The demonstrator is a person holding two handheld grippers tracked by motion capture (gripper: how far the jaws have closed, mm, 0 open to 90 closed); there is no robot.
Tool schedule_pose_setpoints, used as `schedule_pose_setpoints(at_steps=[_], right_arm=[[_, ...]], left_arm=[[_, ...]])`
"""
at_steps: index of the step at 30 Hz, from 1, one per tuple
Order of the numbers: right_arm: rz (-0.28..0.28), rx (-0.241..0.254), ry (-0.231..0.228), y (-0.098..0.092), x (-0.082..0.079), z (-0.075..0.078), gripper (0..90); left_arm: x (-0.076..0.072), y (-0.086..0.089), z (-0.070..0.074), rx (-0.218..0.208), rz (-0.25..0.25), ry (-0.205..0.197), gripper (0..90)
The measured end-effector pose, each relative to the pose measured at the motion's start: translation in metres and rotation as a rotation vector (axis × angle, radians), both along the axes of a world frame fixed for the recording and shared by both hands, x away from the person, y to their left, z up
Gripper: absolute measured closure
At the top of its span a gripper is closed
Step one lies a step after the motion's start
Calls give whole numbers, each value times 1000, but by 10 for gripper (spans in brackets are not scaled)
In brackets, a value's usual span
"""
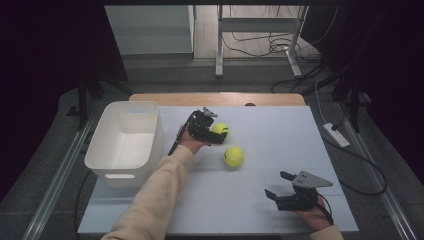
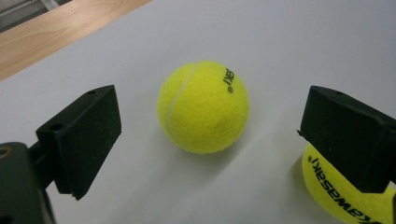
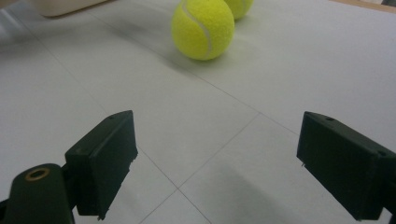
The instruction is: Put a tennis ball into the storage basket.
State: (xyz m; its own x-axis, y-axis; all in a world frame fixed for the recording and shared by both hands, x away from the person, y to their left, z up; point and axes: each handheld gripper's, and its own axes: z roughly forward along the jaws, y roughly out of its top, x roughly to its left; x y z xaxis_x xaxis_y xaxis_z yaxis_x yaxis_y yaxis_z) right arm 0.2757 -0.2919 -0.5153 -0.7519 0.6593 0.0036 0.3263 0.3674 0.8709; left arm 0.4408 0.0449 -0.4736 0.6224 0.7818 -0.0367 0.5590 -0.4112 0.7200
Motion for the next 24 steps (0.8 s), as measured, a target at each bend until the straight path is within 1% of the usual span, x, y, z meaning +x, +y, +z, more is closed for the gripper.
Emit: schedule_pose_setpoints(at_steps=[3,8,13,24], right_arm=[[-2,8,1,0,0,0,122],[-2,8,-1,0,-1,0,122],[-2,9,0,0,-1,0,122],[-4,6,1,-1,-1,0,122]], left_arm=[[2,-1,-2,0,1,3,65],[5,-2,-5,6,1,8,66],[8,-3,-8,2,7,8,68],[18,-14,-18,5,-2,31,68]])
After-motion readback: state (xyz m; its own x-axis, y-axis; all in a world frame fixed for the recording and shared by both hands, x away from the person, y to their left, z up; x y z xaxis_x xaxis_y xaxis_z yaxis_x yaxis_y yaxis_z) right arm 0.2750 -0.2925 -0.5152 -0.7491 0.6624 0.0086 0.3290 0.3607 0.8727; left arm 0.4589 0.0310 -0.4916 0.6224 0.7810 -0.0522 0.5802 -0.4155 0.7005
